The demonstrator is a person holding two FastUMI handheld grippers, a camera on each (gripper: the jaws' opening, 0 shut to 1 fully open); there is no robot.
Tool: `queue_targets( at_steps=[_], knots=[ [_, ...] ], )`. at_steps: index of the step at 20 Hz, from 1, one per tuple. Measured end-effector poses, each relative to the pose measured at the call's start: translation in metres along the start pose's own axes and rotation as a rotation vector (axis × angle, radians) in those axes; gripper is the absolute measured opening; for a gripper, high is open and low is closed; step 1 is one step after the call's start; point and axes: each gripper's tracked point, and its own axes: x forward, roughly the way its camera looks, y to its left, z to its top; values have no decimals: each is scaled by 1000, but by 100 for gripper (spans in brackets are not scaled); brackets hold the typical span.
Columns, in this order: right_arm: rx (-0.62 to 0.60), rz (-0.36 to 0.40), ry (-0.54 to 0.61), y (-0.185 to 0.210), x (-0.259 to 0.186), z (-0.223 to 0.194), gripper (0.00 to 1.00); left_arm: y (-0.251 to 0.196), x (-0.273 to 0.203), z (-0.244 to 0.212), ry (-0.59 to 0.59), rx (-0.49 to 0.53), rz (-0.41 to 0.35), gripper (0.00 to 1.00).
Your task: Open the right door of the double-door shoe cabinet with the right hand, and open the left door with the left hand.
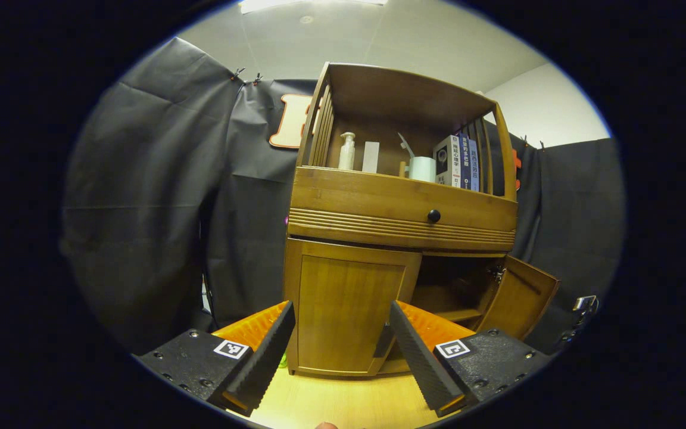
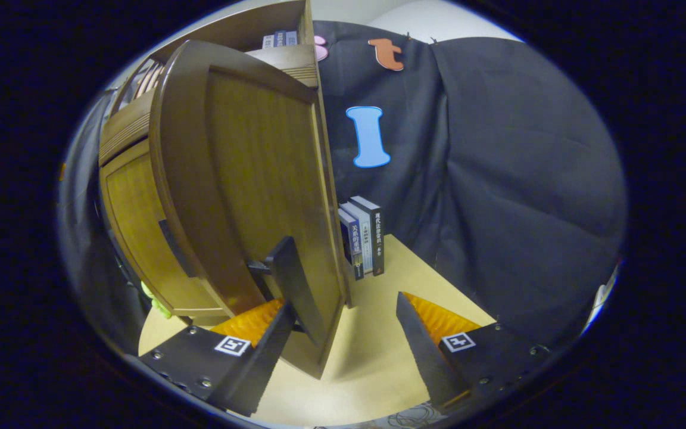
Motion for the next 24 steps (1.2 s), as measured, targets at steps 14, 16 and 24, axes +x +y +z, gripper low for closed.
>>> queue_targets(
  at_steps=[14, 16, 24],
  knots=[
    [-80, -94, -32, -58, -6, 12, 94, -28, 32, -48, 65, 14, -64, 96],
    [-82, -99, -35, -63, -9, 13, 94, -37, 43, -64, 94, 12, -88, 97],
    [-112, -257, -98, -115, -33, 32, 99, -60, 111, -143, 249, -39, -133, 95]
  ],
)
